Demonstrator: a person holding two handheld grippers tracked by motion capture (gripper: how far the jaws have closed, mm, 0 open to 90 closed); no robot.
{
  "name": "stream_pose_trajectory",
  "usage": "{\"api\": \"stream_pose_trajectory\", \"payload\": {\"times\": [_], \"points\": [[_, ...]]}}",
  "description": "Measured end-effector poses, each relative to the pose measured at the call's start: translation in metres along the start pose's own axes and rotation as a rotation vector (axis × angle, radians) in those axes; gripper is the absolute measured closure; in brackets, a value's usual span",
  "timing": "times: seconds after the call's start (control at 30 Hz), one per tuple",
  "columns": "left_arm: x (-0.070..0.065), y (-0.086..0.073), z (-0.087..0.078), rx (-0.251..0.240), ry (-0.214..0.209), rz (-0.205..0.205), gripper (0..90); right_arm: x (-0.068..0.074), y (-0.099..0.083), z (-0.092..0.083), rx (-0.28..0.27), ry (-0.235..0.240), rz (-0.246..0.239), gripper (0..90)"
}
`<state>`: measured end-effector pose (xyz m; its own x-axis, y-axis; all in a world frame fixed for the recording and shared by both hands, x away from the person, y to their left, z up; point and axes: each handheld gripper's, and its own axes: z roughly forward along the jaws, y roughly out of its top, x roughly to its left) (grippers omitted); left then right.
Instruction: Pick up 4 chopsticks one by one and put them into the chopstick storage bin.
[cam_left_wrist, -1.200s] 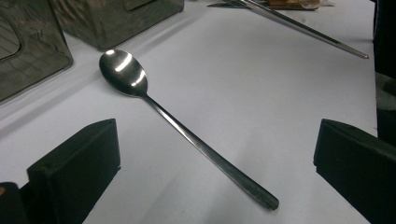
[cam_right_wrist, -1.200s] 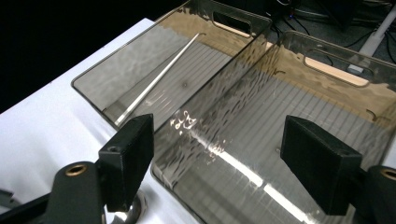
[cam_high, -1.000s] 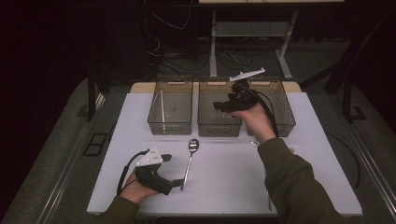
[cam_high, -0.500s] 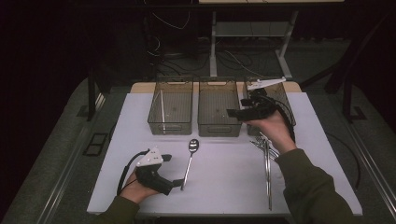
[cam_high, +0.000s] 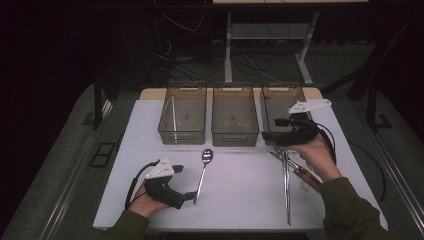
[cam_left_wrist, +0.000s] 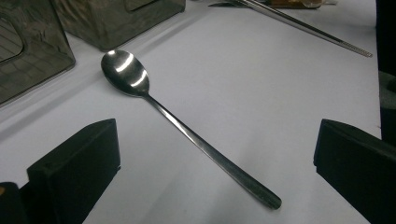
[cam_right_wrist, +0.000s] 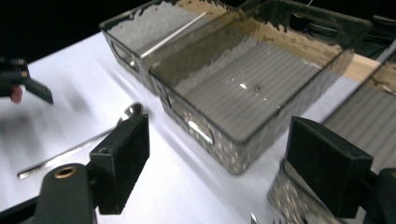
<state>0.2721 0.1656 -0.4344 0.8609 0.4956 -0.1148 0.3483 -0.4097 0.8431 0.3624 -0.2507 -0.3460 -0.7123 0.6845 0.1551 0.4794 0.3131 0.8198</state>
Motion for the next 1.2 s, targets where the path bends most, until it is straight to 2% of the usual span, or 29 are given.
{"api": "stream_pose_trajectory", "payload": {"times": [0.33, 0.43, 0.63, 0.87, 1.2], "points": [[0.0, -0.001, 0.001, 0.003, -0.012, 0.001, 0.0, -0.014, -0.036, -0.02, 0.025, 0.006, 0.022, 24.3], [0.001, -0.002, 0.002, 0.009, -0.016, 0.001, 0.0, -0.016, -0.043, -0.026, 0.027, 0.033, 0.015, 28.4], [0.001, -0.003, 0.003, 0.013, -0.018, 0.009, 0.0, -0.02, -0.058, -0.034, 0.07, 0.028, 0.005, 32.7], [0.001, -0.003, 0.001, 0.01, -0.015, 0.005, 0.0, -0.023, -0.075, -0.048, 0.119, 0.002, 0.011, 41.6], [0.0, -0.003, 0.001, 0.009, -0.011, 0.003, 0.0, -0.031, -0.1, -0.066, 0.208, -0.049, -0.01, 55.8]]}}
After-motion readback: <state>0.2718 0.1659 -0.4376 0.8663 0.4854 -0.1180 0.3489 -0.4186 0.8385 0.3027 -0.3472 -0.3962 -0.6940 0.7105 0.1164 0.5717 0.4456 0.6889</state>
